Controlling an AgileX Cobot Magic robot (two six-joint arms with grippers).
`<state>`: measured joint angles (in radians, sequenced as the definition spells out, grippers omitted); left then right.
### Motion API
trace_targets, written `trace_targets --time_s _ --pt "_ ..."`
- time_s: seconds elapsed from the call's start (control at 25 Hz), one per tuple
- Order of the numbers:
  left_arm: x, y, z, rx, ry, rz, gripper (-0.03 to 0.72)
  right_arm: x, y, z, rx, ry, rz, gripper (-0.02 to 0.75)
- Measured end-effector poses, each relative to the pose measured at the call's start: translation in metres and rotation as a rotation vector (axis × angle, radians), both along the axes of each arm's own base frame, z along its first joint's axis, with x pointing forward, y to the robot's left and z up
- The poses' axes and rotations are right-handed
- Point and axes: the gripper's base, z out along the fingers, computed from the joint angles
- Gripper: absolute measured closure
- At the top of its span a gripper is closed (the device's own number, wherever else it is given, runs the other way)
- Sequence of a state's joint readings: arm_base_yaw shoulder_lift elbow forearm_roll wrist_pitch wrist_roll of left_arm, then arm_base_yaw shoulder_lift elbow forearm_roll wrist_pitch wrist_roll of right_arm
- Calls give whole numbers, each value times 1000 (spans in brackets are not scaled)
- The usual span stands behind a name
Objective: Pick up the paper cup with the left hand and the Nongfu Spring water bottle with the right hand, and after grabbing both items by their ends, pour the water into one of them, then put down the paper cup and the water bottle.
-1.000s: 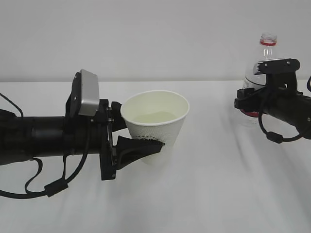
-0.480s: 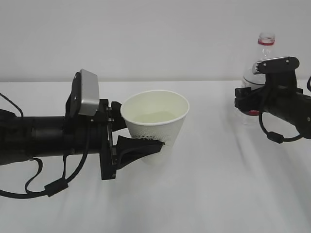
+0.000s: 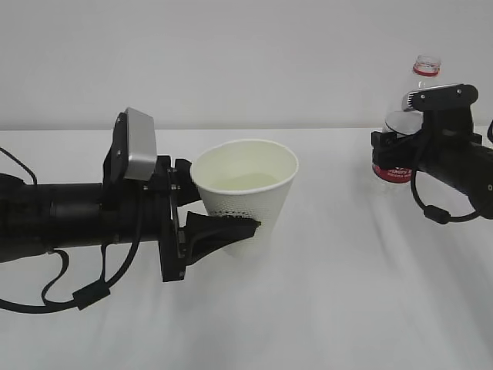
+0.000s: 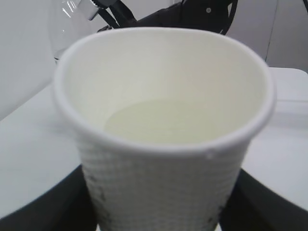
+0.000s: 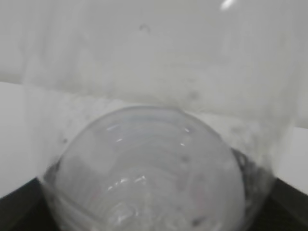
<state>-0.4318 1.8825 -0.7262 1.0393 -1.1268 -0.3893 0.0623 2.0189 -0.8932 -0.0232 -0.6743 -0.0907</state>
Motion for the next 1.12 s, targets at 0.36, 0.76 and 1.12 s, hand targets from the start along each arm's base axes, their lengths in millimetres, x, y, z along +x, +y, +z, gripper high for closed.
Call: trace_targets --time_s 0.36,0.76,1.12 --pt "1 0 1 -7 3 14 202 0 0 25 6 -92 0 74" --pt "1 0 0 -5 3 15 202 -4 0 52 7 -119 0 76" --pt "1 0 0 -5 3 15 202 -11 -1 68 2 -71 -2 82"
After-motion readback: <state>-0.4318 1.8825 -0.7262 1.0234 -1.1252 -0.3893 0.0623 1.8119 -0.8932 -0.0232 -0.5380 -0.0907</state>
